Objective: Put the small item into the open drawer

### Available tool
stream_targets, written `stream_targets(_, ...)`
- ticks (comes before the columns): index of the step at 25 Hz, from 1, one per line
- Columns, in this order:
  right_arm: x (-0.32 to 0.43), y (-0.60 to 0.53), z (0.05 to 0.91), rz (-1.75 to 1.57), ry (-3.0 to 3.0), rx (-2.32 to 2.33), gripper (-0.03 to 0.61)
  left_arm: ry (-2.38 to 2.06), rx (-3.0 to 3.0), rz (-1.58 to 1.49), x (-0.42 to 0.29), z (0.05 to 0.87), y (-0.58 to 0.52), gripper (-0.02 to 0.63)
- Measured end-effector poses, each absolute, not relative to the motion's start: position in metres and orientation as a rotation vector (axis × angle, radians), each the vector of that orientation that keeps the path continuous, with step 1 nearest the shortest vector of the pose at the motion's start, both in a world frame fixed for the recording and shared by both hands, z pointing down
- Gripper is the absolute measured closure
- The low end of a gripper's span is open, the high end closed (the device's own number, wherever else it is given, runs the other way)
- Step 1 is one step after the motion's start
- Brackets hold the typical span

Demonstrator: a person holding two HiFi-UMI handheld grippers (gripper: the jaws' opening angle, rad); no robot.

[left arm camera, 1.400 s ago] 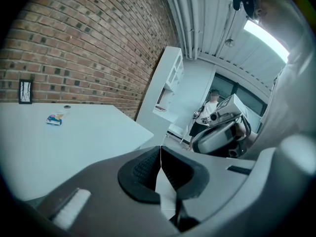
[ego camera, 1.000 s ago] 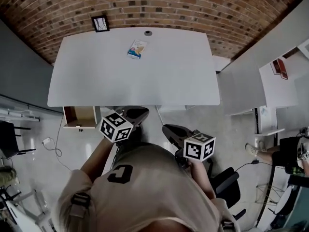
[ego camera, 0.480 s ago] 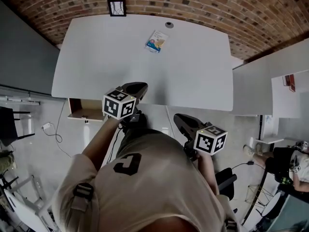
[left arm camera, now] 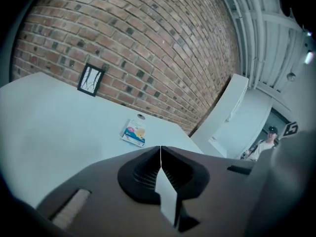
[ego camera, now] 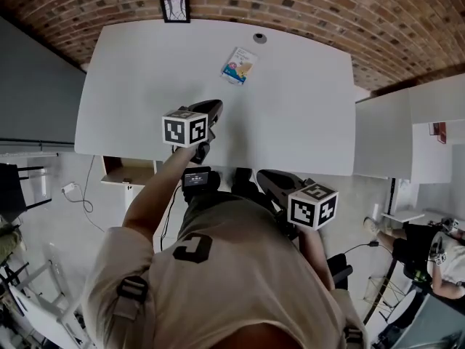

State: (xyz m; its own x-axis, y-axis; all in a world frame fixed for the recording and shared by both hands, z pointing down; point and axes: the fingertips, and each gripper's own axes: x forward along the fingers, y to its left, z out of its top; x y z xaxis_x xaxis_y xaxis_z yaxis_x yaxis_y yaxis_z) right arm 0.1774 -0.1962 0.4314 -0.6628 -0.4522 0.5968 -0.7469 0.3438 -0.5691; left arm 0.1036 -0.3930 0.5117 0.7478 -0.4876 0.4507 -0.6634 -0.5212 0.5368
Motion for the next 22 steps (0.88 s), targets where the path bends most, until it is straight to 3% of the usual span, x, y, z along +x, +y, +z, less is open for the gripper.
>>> stream_targets(20,0.249,-0.247,0.468,1.503,-2.314,0.922,0.572,-1.068,1.807,0.231,0.147,0.606,-0.493,0.605)
stream_targets(22,0.253,-0.247,0.47,1.514,-2.306,0.926,0.572,-1.107,1.789,0.22,0.144,0.611,-0.504,0.555)
